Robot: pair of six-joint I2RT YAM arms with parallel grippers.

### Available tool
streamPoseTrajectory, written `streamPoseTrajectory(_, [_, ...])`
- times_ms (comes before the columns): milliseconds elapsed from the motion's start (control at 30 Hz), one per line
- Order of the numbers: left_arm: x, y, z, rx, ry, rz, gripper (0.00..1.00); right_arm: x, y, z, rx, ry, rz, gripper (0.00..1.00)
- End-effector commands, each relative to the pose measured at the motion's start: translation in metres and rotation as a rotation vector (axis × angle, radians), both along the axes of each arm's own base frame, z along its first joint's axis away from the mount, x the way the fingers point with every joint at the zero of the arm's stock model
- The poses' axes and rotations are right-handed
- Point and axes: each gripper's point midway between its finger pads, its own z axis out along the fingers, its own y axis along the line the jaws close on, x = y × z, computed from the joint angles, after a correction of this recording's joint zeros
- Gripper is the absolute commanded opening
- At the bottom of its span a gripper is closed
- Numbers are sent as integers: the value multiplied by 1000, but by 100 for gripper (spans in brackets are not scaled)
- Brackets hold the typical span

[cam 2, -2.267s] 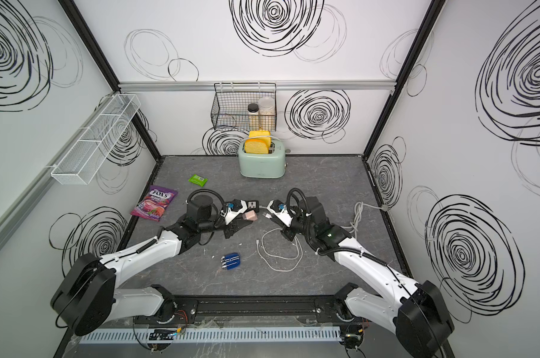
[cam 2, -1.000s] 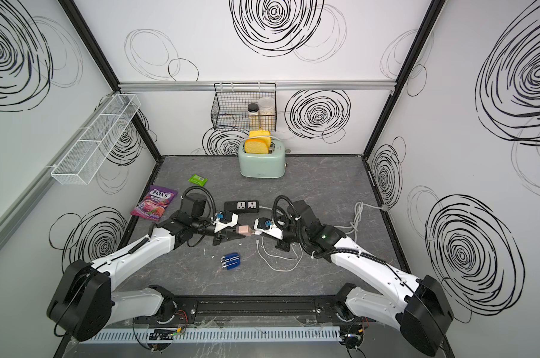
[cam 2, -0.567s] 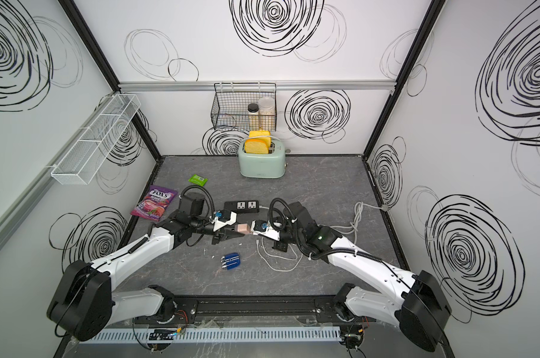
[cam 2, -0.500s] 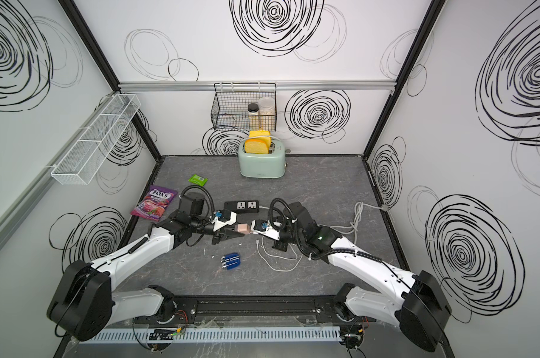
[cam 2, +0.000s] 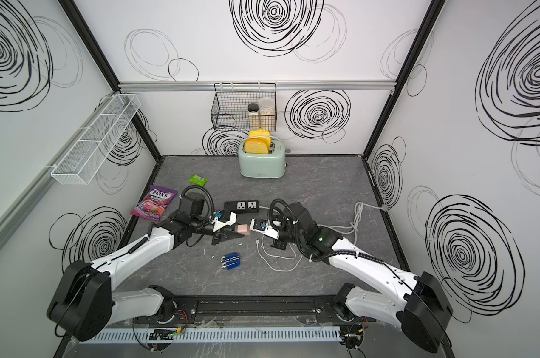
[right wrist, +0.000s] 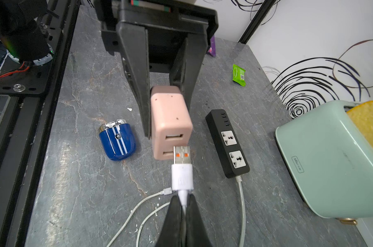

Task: Charge the electric shaver
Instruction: Insert the charging cable into the plug.

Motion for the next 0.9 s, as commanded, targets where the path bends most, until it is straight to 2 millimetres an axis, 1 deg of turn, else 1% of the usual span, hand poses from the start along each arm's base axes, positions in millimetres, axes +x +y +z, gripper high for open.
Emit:
streamPoseTrajectory(0, [-1,0,17,-44,-45,-26,0,-1,1,-7,-27,3,-1,0])
streamPoseTrajectory(167, [2,3,18,-45,-47,-12,0,-2,1,-14,-46,17,-10,0])
streamPoseTrajectory(400, [2,4,18,-48,-44,-10,0,-3,5,-9,-27,5,1,0])
streamPoseTrajectory(767, [2,5,17,-46,-42,-8,0,-10,9,-14,-53,11,57,0])
streamPoseTrajectory(867, [0,4,15,-42,-34,-19,0,-9,11,-8,-44,-7,70,0])
